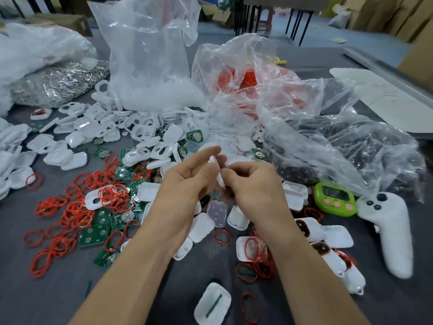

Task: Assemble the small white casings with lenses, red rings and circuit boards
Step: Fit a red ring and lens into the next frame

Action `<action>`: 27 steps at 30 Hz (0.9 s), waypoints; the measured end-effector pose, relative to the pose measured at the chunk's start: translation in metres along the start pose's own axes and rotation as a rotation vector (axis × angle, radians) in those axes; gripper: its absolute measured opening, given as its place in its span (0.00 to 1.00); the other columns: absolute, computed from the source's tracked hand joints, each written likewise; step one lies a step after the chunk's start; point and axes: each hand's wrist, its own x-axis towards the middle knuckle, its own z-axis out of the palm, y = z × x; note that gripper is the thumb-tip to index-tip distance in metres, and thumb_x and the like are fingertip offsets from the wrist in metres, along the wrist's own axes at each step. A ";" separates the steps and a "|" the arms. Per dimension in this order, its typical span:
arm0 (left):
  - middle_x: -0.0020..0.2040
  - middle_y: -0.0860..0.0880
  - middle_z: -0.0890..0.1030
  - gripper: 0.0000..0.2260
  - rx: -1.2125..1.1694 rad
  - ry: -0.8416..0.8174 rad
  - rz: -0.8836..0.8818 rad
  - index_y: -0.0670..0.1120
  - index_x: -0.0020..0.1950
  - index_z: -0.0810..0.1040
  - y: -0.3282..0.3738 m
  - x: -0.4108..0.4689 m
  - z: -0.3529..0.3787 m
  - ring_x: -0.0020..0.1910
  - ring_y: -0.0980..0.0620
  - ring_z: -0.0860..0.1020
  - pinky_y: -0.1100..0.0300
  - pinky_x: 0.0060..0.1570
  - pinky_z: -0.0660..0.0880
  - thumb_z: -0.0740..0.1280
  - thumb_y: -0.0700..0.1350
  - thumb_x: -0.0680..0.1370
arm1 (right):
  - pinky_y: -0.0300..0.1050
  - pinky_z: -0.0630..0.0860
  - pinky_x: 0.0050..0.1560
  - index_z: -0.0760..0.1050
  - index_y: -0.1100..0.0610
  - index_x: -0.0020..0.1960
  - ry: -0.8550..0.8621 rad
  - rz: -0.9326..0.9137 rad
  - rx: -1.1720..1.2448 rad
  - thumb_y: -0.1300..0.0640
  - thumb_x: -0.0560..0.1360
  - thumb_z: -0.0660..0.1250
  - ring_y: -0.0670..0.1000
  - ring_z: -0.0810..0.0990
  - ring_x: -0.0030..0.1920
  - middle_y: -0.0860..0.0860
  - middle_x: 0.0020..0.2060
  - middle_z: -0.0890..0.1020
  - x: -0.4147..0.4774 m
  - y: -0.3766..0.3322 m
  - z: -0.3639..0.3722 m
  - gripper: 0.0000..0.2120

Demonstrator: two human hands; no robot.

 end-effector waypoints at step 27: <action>0.43 0.45 0.88 0.11 0.095 0.211 0.028 0.46 0.49 0.85 0.011 0.005 -0.024 0.38 0.56 0.85 0.66 0.34 0.79 0.78 0.41 0.67 | 0.36 0.77 0.37 0.87 0.43 0.38 0.091 -0.067 0.196 0.56 0.73 0.79 0.42 0.83 0.35 0.43 0.35 0.87 0.018 0.011 -0.004 0.09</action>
